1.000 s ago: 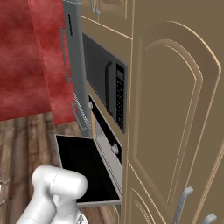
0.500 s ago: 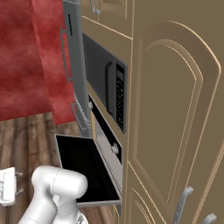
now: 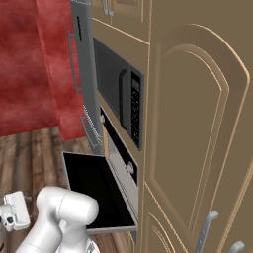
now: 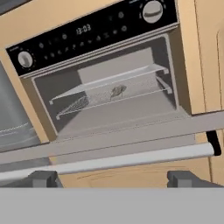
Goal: Place the fish on the bottom rack of the oven, and slide the tray back inside. Close the oven door.
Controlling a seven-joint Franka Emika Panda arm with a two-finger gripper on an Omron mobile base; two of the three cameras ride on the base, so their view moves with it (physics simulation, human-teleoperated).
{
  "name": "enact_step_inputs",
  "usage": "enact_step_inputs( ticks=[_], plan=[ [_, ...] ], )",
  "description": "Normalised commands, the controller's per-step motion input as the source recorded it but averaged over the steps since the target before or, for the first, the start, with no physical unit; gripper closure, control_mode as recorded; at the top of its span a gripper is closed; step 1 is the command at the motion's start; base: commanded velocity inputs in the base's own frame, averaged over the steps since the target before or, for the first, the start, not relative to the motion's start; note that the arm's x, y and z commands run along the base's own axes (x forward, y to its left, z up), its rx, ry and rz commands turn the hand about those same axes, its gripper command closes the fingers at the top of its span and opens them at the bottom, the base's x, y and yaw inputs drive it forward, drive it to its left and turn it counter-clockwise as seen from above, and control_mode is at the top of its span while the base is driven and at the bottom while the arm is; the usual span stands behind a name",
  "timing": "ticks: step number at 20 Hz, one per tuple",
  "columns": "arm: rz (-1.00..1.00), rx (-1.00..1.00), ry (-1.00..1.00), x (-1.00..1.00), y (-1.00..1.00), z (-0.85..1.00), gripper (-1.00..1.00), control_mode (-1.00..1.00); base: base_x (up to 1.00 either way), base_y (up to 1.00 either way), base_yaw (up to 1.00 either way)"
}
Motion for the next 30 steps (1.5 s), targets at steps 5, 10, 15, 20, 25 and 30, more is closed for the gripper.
enact_step_inputs(
  ticks=[5, 10, 15, 20, 25, 30],
  plan=[
    [0.1, 0.09, -0.1, 0.17, 0.04, -0.96, -1.0, -1.0, 0.0, 0.0, 0.0],
    [0.0, 0.01, -0.14, 0.49, 0.0, -0.62, -1.0, -1.0, 0.0, 0.0, 0.0],
    [-0.04, 0.0, -0.03, 0.53, 0.02, -0.59, -1.0, -1.0, 0.0, 0.0, 0.0],
    [-0.05, -0.05, 0.0, 0.5, 0.19, -0.82, -1.0, -1.0, 0.0, 0.0, 0.0],
    [-0.05, -0.08, 0.0, 0.55, 0.37, -0.81, -1.0, -1.0, 0.0, 0.0, 0.0],
    [-0.08, -0.11, 0.0, 0.53, 0.44, -0.85, -1.0, -1.0, 0.0, 0.0, 0.0]
  ],
)
